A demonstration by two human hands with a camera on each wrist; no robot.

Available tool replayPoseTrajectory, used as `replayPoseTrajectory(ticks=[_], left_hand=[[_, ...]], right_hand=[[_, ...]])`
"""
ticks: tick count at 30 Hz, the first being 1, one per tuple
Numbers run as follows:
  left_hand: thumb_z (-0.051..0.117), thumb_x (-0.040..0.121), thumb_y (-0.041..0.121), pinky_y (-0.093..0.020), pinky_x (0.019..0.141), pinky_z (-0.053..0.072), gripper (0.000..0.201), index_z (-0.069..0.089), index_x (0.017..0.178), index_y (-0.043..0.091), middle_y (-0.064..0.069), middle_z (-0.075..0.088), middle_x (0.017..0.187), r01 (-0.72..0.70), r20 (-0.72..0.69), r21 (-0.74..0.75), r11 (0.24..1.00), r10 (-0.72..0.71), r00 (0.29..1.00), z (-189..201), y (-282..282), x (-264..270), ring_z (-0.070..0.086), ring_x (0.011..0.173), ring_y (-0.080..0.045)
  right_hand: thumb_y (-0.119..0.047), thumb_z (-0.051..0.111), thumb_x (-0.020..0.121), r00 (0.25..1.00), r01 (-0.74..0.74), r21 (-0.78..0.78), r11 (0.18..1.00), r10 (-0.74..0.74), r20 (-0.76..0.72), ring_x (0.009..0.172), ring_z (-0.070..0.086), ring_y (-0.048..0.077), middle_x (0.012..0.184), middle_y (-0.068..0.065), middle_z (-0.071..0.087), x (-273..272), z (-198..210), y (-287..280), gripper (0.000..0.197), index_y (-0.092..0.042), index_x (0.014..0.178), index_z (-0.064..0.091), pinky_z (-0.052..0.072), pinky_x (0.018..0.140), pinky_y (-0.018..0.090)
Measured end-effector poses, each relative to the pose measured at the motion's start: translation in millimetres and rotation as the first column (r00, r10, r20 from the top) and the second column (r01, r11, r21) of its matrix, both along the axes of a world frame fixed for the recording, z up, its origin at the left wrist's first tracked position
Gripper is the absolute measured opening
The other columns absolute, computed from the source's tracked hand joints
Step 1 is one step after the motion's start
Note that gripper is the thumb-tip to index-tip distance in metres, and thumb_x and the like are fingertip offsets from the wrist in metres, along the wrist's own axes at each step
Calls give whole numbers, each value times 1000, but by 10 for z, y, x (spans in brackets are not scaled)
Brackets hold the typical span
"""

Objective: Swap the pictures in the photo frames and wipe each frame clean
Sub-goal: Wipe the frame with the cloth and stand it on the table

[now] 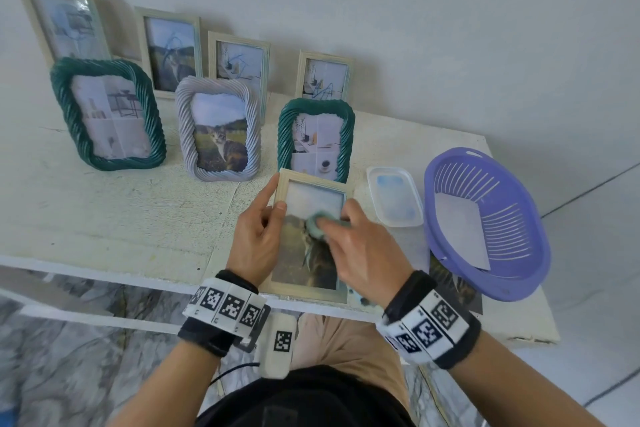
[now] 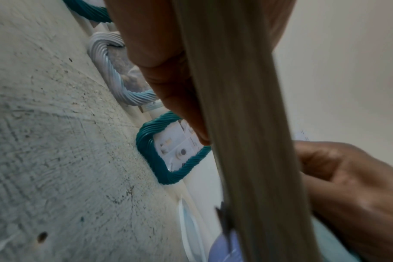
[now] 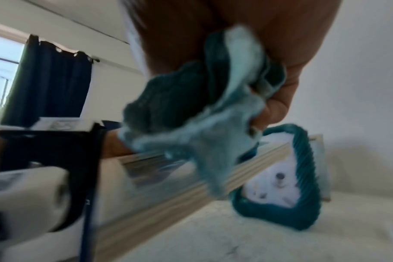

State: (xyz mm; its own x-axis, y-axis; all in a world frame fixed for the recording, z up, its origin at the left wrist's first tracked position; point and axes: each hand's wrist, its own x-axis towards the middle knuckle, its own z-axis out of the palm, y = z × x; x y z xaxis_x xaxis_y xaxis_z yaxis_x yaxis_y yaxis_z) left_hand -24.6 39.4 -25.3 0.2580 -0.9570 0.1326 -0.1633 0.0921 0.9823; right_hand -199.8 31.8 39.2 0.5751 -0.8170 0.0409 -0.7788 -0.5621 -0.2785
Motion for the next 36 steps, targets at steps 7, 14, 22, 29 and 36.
replayPoseTrajectory(ticks=[7,14,22,29,36], left_hand=[[46,102,11,-15,45,25,45,41,146,18,-2,34,56,-16,15,-20,1000,16,1000,21,-27,-59,27,44,-3],[46,102,13,-19,46,27,45,41,146,21,-8,35,58,-26,-3,-9,1000,26,1000,35,10,-69,27,46,-5],[46,101,11,-13,45,24,45,41,146,17,11,31,51,-59,-19,-3,998,59,998,26,-7,-42,26,43,-3],[46,102,14,-22,45,29,44,42,145,20,-11,41,58,-31,-27,13,999,31,999,31,-11,25,31,47,-8],[47,102,21,-35,52,40,45,41,146,23,-23,54,61,15,-94,-2,1000,-15,995,23,8,-102,41,54,-18]], right_hand=[[-14,51,95,992,125,-49,991,-125,0,47,30,8,93,-1,30,30,31,-46,17,-18,109,59,29,45,21],[-19,48,97,979,202,-70,977,-202,10,46,27,10,93,-1,29,-10,15,-105,18,-17,108,62,32,51,28],[-27,44,99,987,158,16,987,-158,31,57,42,14,95,-2,31,-10,-66,-23,27,-20,120,60,31,53,18],[-23,48,98,996,53,30,998,-55,76,58,46,15,96,-3,31,31,-101,98,24,-19,117,61,33,52,16],[-22,47,97,984,158,-92,983,-150,93,59,45,17,95,-2,30,37,15,-166,26,-19,119,61,39,56,25]])
